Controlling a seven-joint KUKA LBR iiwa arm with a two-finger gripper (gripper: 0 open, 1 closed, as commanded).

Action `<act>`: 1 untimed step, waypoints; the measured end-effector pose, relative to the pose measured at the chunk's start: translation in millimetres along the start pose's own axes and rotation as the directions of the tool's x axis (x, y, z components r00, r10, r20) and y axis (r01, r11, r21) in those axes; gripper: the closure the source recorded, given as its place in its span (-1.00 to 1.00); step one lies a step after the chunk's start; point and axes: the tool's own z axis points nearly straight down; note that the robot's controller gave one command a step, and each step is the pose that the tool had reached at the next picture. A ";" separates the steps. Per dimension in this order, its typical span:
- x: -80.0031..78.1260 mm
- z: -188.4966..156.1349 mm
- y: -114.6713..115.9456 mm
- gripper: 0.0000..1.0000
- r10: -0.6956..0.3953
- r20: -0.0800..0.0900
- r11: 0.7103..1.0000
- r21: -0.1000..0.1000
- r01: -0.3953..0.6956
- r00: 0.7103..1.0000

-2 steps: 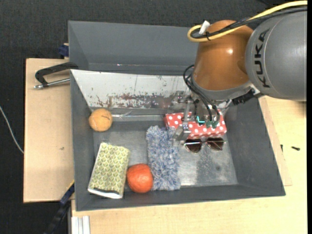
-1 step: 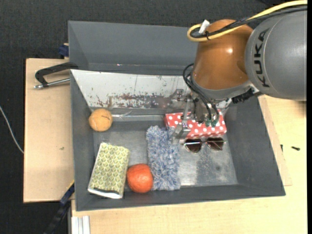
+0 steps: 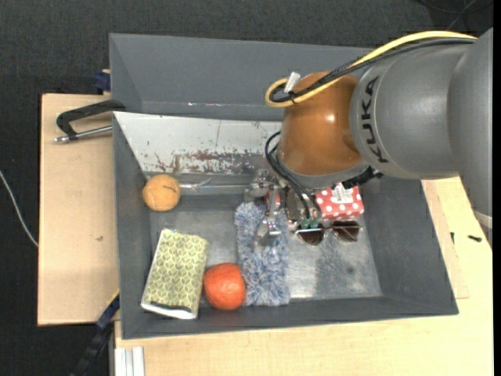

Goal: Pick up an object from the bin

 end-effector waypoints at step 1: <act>-21.8 54.3 17.3 1.00 -0.017 0.001 1.000 -0.002 0.017 1.000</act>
Offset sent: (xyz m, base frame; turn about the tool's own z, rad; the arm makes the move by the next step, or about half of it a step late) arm 0.0000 0.0000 0.0000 0.0000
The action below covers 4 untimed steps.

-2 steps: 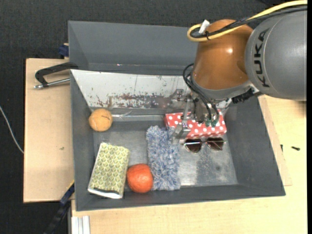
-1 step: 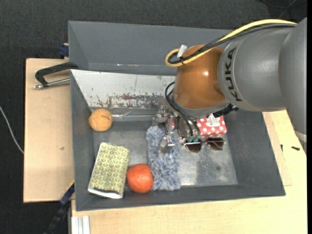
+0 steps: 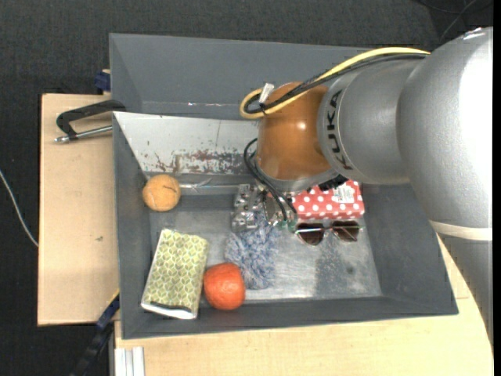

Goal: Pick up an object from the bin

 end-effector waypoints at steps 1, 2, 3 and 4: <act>0.0 0.0 0.0 1.00 0.000 0.000 1.000 0.000 0.000 1.000; 3.1 -41.0 1.7 1.00 -0.011 -0.009 1.000 0.002 0.011 1.000; 1.3 -95.6 -11.8 -1.00 0.039 -0.001 0.999 0.002 -0.039 0.999; 1.4 -95.6 -11.7 -1.00 0.039 -0.001 0.999 0.002 -0.039 0.999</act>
Offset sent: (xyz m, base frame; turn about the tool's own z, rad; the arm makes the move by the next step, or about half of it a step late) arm -0.0018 0.0053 0.1112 -0.0277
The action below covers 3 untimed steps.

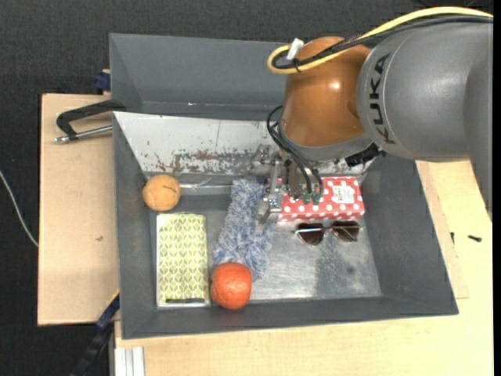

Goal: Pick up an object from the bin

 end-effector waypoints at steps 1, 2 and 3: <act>27.2 44.2 -22.9 -1.00 -0.045 0.004 0.999 -0.001 0.045 0.999; 0.5 90.2 -36.6 1.00 -0.186 0.017 0.983 0.002 0.186 0.982; 0.5 90.2 -36.7 1.00 -0.185 0.017 0.983 0.002 0.185 0.983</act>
Offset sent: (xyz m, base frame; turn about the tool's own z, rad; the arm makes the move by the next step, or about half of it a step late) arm -0.0072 -0.0375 -0.1009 -0.1876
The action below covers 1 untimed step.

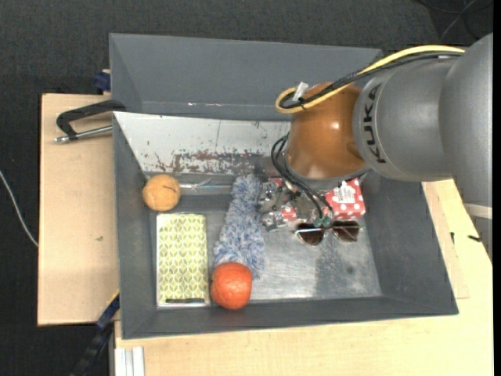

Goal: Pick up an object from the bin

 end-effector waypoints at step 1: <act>5.4 -167.9 -8.7 1.00 -0.167 -0.008 0.986 -0.002 0.167 0.986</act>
Offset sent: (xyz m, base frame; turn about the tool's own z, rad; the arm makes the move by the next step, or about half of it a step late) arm 0.0000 0.0000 0.0000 0.0000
